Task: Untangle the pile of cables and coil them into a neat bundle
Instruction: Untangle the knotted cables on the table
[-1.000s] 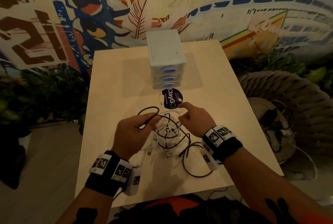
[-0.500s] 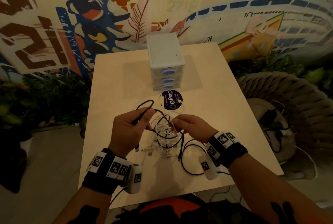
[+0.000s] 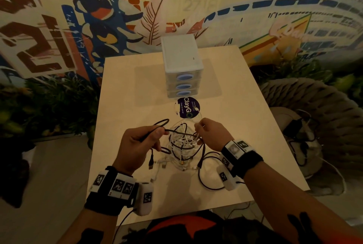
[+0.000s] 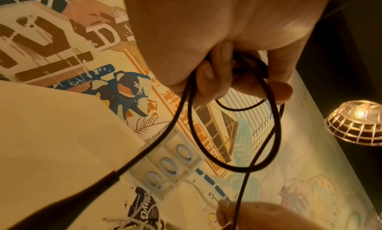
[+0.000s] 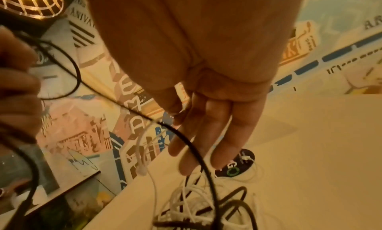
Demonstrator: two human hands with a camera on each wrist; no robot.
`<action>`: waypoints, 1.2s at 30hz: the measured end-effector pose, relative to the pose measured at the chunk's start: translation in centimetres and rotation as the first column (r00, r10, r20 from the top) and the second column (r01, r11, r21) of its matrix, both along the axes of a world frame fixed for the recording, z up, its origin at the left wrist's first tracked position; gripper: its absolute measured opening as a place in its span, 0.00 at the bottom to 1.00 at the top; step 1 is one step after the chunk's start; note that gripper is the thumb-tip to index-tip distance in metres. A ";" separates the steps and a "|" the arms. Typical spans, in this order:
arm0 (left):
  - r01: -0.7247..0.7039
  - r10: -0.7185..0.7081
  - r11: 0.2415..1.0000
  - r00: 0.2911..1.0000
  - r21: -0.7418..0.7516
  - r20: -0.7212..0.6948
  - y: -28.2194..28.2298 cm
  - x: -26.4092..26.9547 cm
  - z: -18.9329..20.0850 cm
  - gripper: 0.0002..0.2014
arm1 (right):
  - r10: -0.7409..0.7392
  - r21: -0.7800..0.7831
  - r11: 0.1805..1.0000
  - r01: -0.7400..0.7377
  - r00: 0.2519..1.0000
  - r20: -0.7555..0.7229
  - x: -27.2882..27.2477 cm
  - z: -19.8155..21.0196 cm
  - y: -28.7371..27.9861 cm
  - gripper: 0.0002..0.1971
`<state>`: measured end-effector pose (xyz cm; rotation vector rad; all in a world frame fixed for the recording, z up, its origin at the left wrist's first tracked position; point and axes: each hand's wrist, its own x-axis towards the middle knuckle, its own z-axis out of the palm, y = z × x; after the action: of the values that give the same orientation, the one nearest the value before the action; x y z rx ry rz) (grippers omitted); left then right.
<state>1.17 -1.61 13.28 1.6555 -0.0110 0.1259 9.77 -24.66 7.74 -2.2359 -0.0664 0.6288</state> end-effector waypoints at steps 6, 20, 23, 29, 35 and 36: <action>-0.066 0.065 0.997 0.997 0.033 0.039 0.8 -0.1 -0.3 0.10 | -0.310 0.256 0.860 0.442 0.850 -0.426 0.2 -0.2 -0.2 0.15; -0.290 0.297 0.927 0.955 0.239 0.005 1.5 -0.1 -2.8 0.13 | -0.231 0.403 0.868 0.291 0.954 -0.193 0.2 -1.4 -0.8 0.18; -0.141 0.141 0.976 0.990 0.167 0.009 1.7 -0.6 -2.3 0.19 | -0.261 0.463 0.809 0.362 0.927 -0.269 0.5 -1.0 -0.8 0.16; -0.009 0.016 0.998 0.995 0.069 -0.102 2.7 -0.6 -1.6 0.18 | -0.283 0.547 0.692 0.470 0.875 -0.394 1.1 -0.2 -0.9 0.14; 0.047 -0.061 0.988 0.994 -0.146 -0.089 2.3 -0.4 -0.5 0.12 | 0.139 0.077 0.987 -0.143 0.989 0.052 0.5 -1.1 -0.3 0.14; 0.038 -0.054 0.981 0.995 -0.192 -0.081 2.2 -0.3 -0.2 0.12 | 0.201 -0.016 0.980 -0.200 0.977 0.066 0.3 -1.2 -0.1 0.15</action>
<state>0.90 0.62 13.04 1.4673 0.0274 0.0197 10.09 -24.78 6.55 -2.2771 -0.3274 0.6621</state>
